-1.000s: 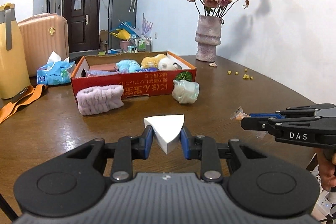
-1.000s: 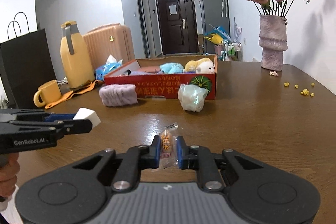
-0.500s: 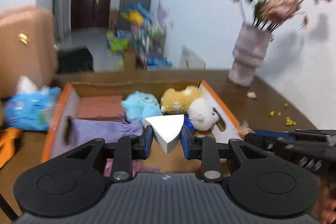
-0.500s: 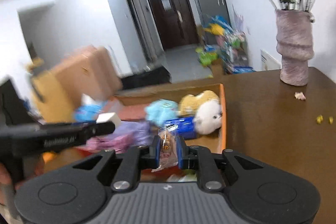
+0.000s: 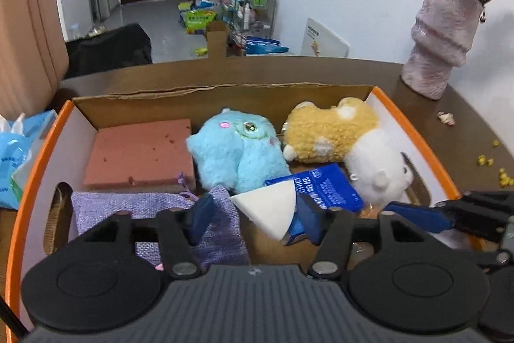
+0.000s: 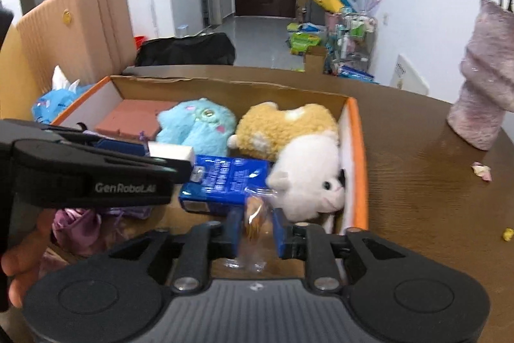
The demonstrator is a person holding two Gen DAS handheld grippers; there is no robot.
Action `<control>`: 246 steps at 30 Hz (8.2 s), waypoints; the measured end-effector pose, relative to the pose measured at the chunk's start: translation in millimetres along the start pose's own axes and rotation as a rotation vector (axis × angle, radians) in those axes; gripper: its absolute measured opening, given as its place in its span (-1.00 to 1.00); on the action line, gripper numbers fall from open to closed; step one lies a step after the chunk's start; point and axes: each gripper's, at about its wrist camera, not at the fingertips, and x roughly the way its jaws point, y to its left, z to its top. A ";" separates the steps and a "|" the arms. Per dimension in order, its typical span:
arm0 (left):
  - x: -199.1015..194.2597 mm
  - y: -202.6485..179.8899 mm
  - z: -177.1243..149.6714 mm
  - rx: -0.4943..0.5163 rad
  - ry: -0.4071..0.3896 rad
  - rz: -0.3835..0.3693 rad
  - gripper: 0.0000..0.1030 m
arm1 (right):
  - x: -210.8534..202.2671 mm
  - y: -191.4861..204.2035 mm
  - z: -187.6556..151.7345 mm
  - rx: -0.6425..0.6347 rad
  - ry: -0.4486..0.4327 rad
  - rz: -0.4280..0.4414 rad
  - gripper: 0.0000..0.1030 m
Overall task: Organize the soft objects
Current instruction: 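Lower the sponge with the left tool while the right tool lowers the snack into the box, then open both tools and withdraw them toward the lavender fuzzy headband, then close both tools on the lavender fuzzy headband, then lift the headband with both tools and carry it into the box, then open both tools to release the headband inside the box, then withdraw both tools toward the clear plastic-wrapped item, then close both tools on the clear plastic-wrapped item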
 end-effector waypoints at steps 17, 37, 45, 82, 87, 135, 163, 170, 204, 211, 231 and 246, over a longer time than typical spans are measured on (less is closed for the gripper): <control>-190.3 44.1 -38.8 0.085 -0.305 0.105 0.64 | -181.2 -29.1 -18.9 0.013 -0.257 -0.049 0.34; -353.2 17.7 -266.0 0.091 -0.594 0.144 0.98 | -320.8 51.8 -204.4 0.017 -0.550 0.006 0.69; -352.8 5.8 -312.7 0.092 -0.475 0.116 0.98 | -318.8 73.8 -278.5 0.098 -0.479 0.018 0.69; -157.0 110.0 -183.7 -0.180 -0.202 -0.142 -0.82 | -49.5 114.0 -97.7 0.204 -0.193 0.334 -0.75; -176.8 92.6 -206.3 -0.147 -0.213 -0.138 -0.85 | -76.5 115.7 -121.3 0.202 -0.197 0.374 -0.96; -219.1 32.4 -254.6 -0.182 -0.157 -0.292 -0.66 | -183.7 96.6 -227.9 0.334 -0.303 0.263 -0.73; -17.7 -19.3 -50.7 -0.127 0.067 -0.286 -0.49 | -45.5 -3.1 -20.6 -0.001 -0.020 -0.096 -0.51; -101.3 -6.9 -33.9 -0.033 -0.103 -0.208 -0.16 | -121.3 -11.6 -4.6 0.022 -0.148 -0.105 -0.30; -359.1 -3.1 -302.8 0.034 -0.514 0.156 1.00 | -344.8 87.1 -265.8 0.070 -0.623 -0.040 0.74; -341.1 -15.8 -317.0 0.065 -0.418 0.147 1.00 | -329.9 76.4 -306.5 0.146 -0.515 -0.011 0.74; -152.4 -62.8 -144.8 -0.002 -0.217 -0.208 0.45 | -137.5 -49.5 -163.2 0.442 -0.279 0.199 0.04; -108.4 -57.2 -137.6 -0.031 -0.068 -0.371 -0.84 | -102.0 -41.7 -147.2 0.499 -0.234 0.340 -0.92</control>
